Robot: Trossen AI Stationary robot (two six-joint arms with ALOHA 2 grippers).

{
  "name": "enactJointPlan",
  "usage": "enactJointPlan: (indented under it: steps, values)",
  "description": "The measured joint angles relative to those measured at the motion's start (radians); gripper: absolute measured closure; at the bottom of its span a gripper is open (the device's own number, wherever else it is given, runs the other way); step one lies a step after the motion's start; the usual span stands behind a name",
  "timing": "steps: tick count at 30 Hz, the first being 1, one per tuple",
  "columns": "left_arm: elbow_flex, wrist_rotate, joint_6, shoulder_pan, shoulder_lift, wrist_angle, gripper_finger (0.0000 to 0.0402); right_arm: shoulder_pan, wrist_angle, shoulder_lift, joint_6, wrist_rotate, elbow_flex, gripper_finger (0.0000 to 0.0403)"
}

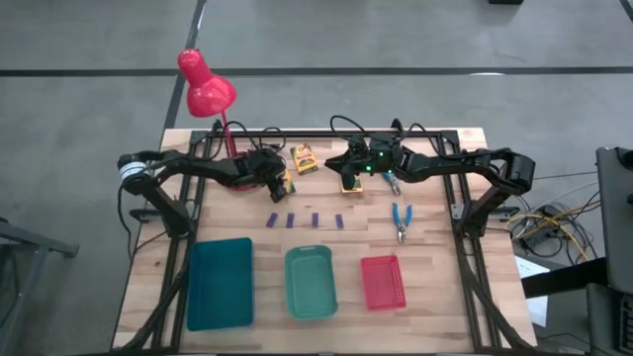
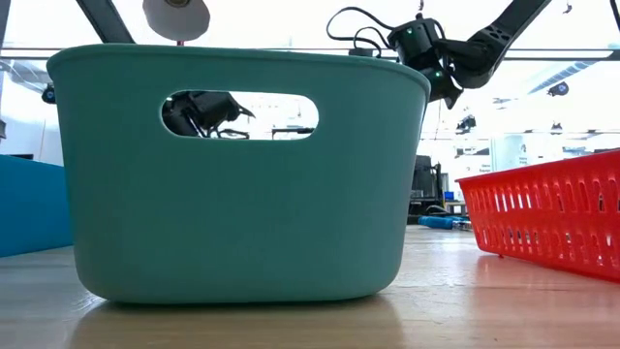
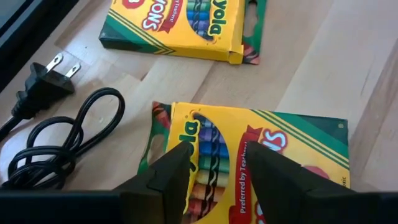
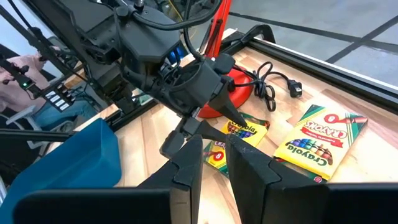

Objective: Pick & Place School Supplies
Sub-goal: Put the crayon box into the blue bin

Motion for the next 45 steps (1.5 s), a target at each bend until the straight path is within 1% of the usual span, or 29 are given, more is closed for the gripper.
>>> enactJointPlan:
  steps: [6,9,15,18,22,27,31,37,40,45]
  values:
    - [0.000,0.031,-0.001,-0.030,0.003,0.002,0.0234,0.000,0.000,0.000,0.000,0.000,-0.002,0.0335]
    - [-0.001,0.042,-0.001,-0.059,0.004,-0.003,0.0234,0.000,0.000,0.000,0.000,0.000,-0.004,0.0335]
    - [-0.002,0.097,-0.019,-0.139,0.005,0.001,0.0234,0.000,0.000,0.000,-0.001,0.000,-0.010,0.0335]
    - [-0.003,0.100,-0.020,-0.180,0.009,0.026,0.0234,0.000,-0.001,0.000,-0.001,0.000,-0.012,0.0335]
    - [-0.005,0.103,-0.025,-0.211,0.039,0.123,0.0234,0.000,0.000,0.000,-0.001,0.000,-0.015,0.0335]
    - [-0.003,0.109,-0.028,-0.215,0.110,0.245,0.0234,0.004,0.000,0.000,0.008,0.000,-0.016,0.0335]
    - [0.024,0.065,-0.028,-0.206,0.179,0.251,0.0234,0.020,0.000,0.000,0.008,0.000,-0.017,0.0335]
    - [0.121,0.041,-0.020,-0.185,0.257,0.252,0.0234,0.047,-0.002,0.000,0.008,0.000,-0.023,0.0335]
    - [0.155,0.035,-0.005,-0.184,0.257,0.252,0.0234,0.058,-0.026,0.000,0.008,0.000,-0.025,0.0335]
    - [0.158,0.028,0.057,-0.184,0.196,0.226,0.0234,0.066,-0.051,0.000,0.007,-0.001,-0.027,0.0335]
